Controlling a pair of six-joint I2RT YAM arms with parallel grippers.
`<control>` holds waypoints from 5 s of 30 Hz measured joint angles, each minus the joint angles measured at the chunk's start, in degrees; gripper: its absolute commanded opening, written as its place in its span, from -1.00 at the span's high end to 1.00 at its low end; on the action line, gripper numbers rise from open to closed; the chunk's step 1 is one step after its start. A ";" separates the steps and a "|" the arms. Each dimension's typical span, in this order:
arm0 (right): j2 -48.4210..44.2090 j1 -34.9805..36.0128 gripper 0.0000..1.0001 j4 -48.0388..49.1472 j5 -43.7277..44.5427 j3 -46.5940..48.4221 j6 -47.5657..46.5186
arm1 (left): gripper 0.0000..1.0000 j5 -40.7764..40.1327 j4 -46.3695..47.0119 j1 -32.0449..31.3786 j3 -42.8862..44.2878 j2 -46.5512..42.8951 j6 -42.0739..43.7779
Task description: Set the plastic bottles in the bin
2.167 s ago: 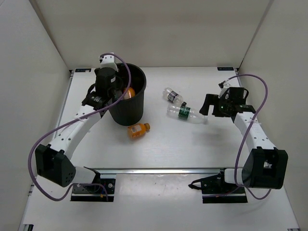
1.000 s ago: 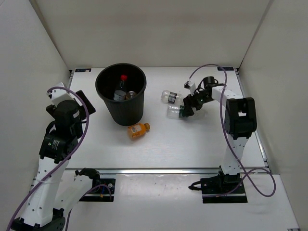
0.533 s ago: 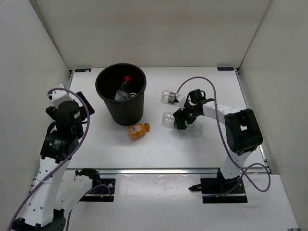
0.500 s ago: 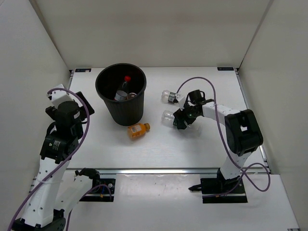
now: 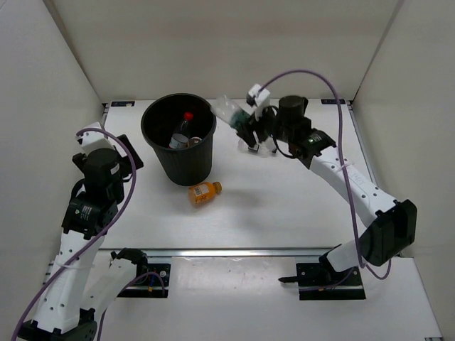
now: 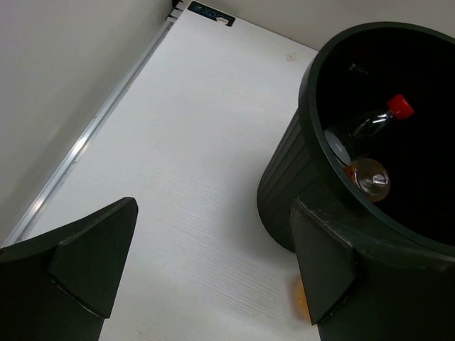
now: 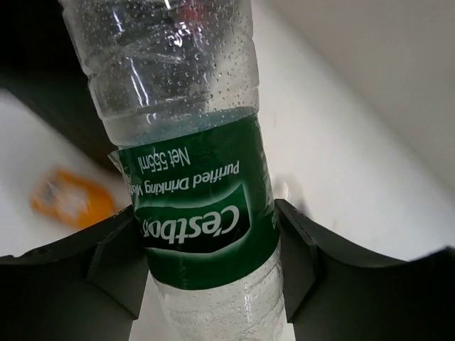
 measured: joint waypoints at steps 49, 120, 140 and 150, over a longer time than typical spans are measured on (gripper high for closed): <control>-12.28 -28.04 -0.98 -12.81 14.71 -6.14 26.47 | -0.97 33.20 1.36 -25.86 -5.20 28.00 16.94; -22.82 -36.65 -0.98 -4.74 2.64 -23.65 23.91 | -0.12 23.93 27.96 -23.02 16.39 29.88 17.20; -14.12 -25.24 -1.00 0.22 -1.97 -23.58 16.79 | -0.98 2.75 17.64 -17.20 18.60 35.28 8.76; 4.07 -19.39 -0.99 4.24 -17.57 -9.88 -3.54 | -0.97 2.27 4.90 -5.53 6.75 18.62 -2.93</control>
